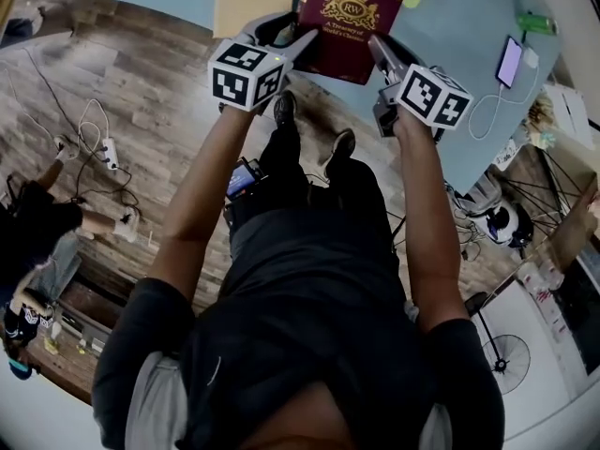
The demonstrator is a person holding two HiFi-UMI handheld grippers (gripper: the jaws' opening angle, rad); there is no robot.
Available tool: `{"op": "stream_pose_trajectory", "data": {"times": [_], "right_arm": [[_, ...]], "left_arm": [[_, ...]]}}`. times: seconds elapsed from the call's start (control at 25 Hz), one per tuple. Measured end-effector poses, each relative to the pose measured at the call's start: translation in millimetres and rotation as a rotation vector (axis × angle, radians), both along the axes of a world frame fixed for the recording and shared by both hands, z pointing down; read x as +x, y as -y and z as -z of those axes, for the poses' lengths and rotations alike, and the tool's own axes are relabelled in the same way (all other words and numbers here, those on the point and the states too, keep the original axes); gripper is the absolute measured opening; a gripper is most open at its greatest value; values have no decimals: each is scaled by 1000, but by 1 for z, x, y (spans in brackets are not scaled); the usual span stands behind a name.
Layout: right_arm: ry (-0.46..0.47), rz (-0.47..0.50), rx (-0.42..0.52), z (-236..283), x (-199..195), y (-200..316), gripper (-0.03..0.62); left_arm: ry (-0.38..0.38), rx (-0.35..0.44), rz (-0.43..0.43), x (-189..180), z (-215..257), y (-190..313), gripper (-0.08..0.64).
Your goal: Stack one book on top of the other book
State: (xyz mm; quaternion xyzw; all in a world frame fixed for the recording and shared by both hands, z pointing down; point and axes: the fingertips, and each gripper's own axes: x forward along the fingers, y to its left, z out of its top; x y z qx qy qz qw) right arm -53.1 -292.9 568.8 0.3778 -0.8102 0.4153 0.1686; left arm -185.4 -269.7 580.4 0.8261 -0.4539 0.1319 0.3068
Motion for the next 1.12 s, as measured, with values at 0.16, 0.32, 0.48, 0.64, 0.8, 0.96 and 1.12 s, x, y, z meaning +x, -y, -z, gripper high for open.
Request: {"op": "stream_pose_trajectory", "data": {"times": [0.16, 0.32, 0.48, 0.64, 0.8, 0.96, 1.12], "right_arm": [[-2, 45, 4, 4, -33, 10, 84], [-10, 86, 2, 2, -79, 19, 84], [-12, 123, -5, 1, -104, 22, 84], [-14, 157, -17, -4, -111, 27, 84], [-19, 186, -27, -7, -104, 28, 85], [-33, 213, -49, -15, -139, 32, 86], [-46, 233, -73, -29, -172, 39, 87]], "left_arm": [[-3, 3, 47, -32, 3, 4, 245], [-5, 5, 92, -78, 1, 8, 245], [-3, 1, 135, -102, 2, 8, 245], [2, -8, 173, -106, -2, 10, 246], [13, -15, 206, -100, -2, 9, 245], [1, -34, 236, -136, -9, 11, 245], [-17, -55, 264, -169, -21, 17, 245]]}}
